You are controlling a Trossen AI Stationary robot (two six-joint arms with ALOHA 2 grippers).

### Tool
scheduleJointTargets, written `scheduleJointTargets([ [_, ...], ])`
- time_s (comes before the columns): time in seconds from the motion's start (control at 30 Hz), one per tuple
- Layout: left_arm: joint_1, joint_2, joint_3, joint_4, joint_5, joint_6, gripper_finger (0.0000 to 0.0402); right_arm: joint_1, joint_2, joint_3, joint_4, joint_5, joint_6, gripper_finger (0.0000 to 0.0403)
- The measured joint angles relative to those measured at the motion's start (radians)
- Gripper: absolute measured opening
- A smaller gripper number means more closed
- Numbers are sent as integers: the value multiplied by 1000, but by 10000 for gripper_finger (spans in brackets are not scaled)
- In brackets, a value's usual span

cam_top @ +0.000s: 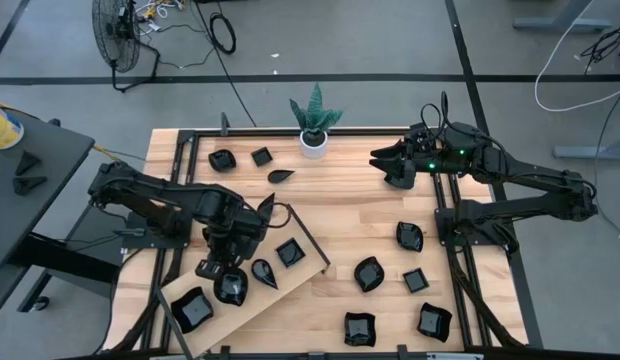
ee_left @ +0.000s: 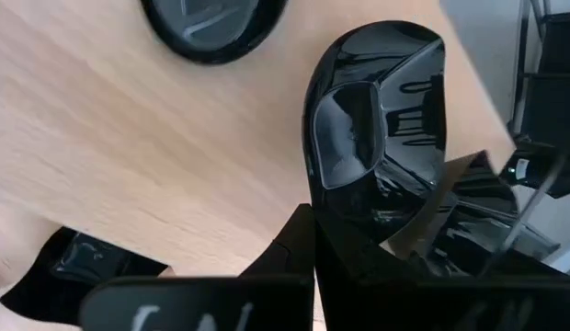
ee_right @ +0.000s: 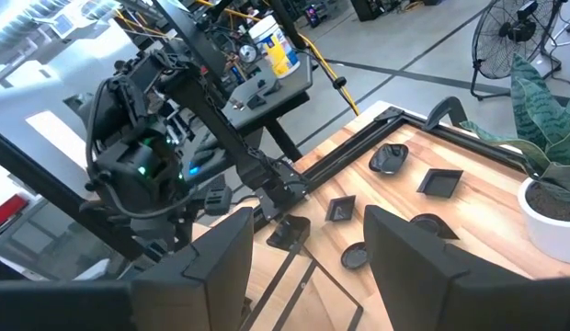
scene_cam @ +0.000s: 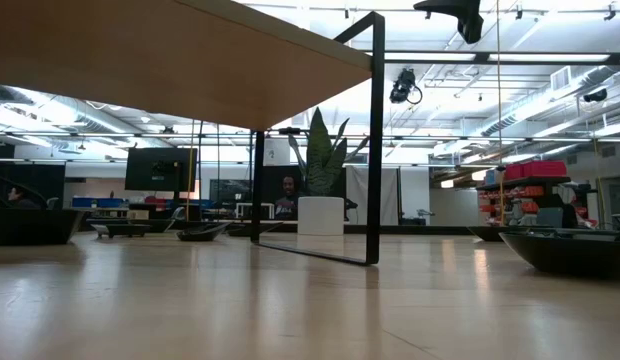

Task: Pick & Place Mini shaped plates
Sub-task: Put the black leaf shaped plate on the shelf

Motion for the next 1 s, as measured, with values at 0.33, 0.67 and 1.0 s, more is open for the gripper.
scheduleJointTargets([
  [0.33,3,0,-68,55,-5,0,0,0,0,0,0,0,0,210],
  [0.67,2,0,-85,55,11,-58,11,0,0,0,0,0,0,210],
  [1.0,3,0,-85,55,-7,-82,56,0,0,0,0,0,0,210],
])
